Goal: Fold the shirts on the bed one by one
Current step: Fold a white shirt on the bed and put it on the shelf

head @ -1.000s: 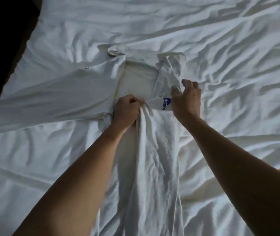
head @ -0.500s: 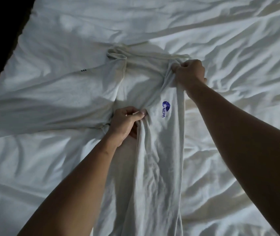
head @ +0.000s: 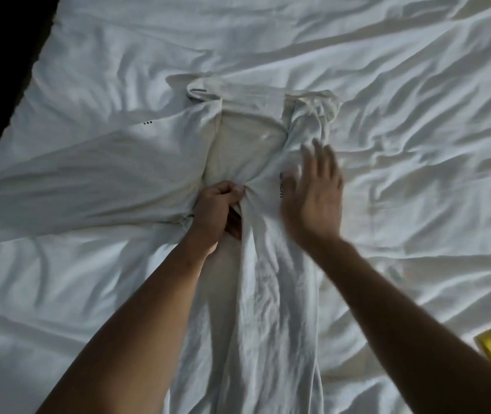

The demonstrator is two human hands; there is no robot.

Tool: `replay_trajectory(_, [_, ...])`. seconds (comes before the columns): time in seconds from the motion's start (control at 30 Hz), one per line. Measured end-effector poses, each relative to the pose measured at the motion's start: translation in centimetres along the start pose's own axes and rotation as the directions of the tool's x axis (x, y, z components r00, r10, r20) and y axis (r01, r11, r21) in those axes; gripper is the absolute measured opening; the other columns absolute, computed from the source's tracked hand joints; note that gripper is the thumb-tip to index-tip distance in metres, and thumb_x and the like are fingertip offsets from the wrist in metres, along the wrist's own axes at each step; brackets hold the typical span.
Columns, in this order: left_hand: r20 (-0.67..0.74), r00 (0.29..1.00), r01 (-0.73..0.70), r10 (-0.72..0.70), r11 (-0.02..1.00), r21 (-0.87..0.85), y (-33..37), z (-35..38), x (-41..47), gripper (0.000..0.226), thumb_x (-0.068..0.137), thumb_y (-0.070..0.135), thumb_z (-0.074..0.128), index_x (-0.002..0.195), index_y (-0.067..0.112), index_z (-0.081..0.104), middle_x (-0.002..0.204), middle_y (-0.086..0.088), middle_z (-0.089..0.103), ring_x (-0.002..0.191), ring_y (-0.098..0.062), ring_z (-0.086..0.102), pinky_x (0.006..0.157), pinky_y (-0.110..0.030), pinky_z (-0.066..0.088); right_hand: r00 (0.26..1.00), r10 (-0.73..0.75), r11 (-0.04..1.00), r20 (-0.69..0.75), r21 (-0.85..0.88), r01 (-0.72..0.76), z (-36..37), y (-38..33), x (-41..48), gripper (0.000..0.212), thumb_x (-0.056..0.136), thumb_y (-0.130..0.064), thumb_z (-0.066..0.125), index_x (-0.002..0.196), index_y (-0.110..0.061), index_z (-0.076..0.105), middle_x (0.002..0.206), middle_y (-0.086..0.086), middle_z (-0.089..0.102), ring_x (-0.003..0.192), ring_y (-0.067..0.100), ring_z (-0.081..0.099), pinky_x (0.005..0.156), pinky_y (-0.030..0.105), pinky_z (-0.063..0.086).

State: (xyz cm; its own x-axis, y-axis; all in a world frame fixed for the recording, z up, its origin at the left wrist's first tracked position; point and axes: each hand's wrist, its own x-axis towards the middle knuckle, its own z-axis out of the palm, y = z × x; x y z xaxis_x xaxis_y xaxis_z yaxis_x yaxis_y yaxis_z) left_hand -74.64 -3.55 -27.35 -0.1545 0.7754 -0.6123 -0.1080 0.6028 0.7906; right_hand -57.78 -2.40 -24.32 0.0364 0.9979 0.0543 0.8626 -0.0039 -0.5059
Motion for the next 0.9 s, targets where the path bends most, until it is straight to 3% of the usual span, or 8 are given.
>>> replay_trajectory(0.13, [-0.065,0.995,-0.073,0.076,0.997,0.038,-0.4,0.5,0.3,0.029,0.1,0.011,0.065,0.072,0.008,0.058,0.057,-0.005,0.056,0.045,-0.013,0.052,0.043,-0.021,0.039,0.964,-0.178,0.967,0.198,-0.144,0.208,2.8,0.9,-8.0,0.073,0.107,-0.049,0.034,0.163,-0.003,0.021,0.172,0.015,0.01,0.16,0.03,0.002,0.129,0.052,0.009])
replay_trajectory(0.27, [-0.148,0.962,-0.198,0.232,0.957,0.213,-0.2,0.9,0.3,0.03,0.093,0.024,0.071,0.068,0.013,0.058,0.051,0.006,0.056,0.046,-0.011,0.052,0.048,-0.026,0.042,0.964,-0.14,0.959,0.227,-0.212,0.189,3.0,1.6,-8.1,0.077,0.107,-0.054,0.024,0.164,-0.004,0.013,0.173,0.015,0.003,0.16,0.027,-0.004,0.129,0.051,0.005])
replay_trajectory(0.37, [-0.238,0.859,-0.333,0.453,0.848,0.412,0.5,0.1,-1.6,0.021,0.097,0.024,0.069,0.079,0.013,0.066,0.063,0.006,0.06,0.061,-0.008,0.055,0.065,-0.03,0.042,0.97,-0.143,0.962,0.196,-0.203,0.183,2.9,1.3,-8.3,0.076,0.107,-0.052,0.021,0.163,-0.001,0.015,0.172,0.018,0.007,0.16,0.03,-0.001,0.129,0.051,0.005])
replay_trajectory(0.47, [-0.315,0.703,-0.388,0.638,0.714,0.582,0.7,-2.3,-5.6,0.022,0.098,0.022,0.064,0.079,0.011,0.064,0.066,-0.002,0.064,0.064,-0.019,0.057,0.063,-0.032,0.039,0.976,-0.154,0.97,0.152,-0.164,0.179,2.6,0.5,-8.1,0.073,0.107,-0.048,0.026,0.162,-0.001,0.019,0.171,0.018,0.011,0.16,0.033,0.003,0.13,0.05,0.003])
replay_trajectory(0.57, [-0.448,0.71,-0.127,0.543,0.725,0.677,0.1,-5.1,-8.0,0.015,0.092,0.025,0.066,0.081,0.014,0.067,0.08,-0.007,0.069,0.078,-0.033,0.064,0.067,-0.038,0.043,0.971,-0.211,0.964,0.109,-0.142,0.225,2.8,-1.7,-6.5,0.061,0.106,-0.039,0.037,0.157,-0.005,0.038,0.166,0.019,0.03,0.155,0.037,0.023,0.127,0.053,0.013])
replay_trajectory(0.7, [-0.51,0.805,0.202,0.304,0.668,0.716,-0.3,-7.3,-9.2,0.032,0.095,0.046,0.06,0.103,0.016,0.066,0.109,-0.012,0.065,0.105,-0.039,0.064,0.086,-0.043,0.049,0.961,-0.278,0.951,-0.001,-0.143,0.275,4.0,-6.0,-2.4,0.041,0.099,-0.03,0.053,0.135,-0.011,0.06,0.13,0.013,0.059,0.115,0.037,0.05,0.101,0.049,0.036])
replay_trajectory(0.8, [-0.521,0.81,0.233,0.269,0.667,0.707,-0.2,-7.9,-8.9,0.043,0.095,0.053,0.058,0.114,0.015,0.064,0.118,-0.012,0.063,0.111,-0.039,0.062,0.09,-0.046,0.05,0.963,-0.266,0.963,0.051,-0.037,0.268,5.6,-8.8,1.7,0.04,0.097,-0.024,0.05,0.131,-0.008,0.063,0.116,0.019,0.06,0.106,0.041,0.053,0.092,0.053,0.045])
replay_trajectory(0.9, [-0.519,0.811,0.195,0.269,0.713,0.674,0.1,-8.0,-8.3,0.035,0.096,0.048,0.054,0.107,0.017,0.067,0.113,-0.009,0.066,0.109,-0.036,0.063,0.09,-0.044,0.05,0.964,-0.176,0.984,0.199,0.067,0.166,6.5,-11.0,5.5,0.045,0.101,-0.021,0.042,0.144,-0.011,0.051,0.129,0.02,0.057,0.119,0.041,0.051,0.099,0.052,0.046])
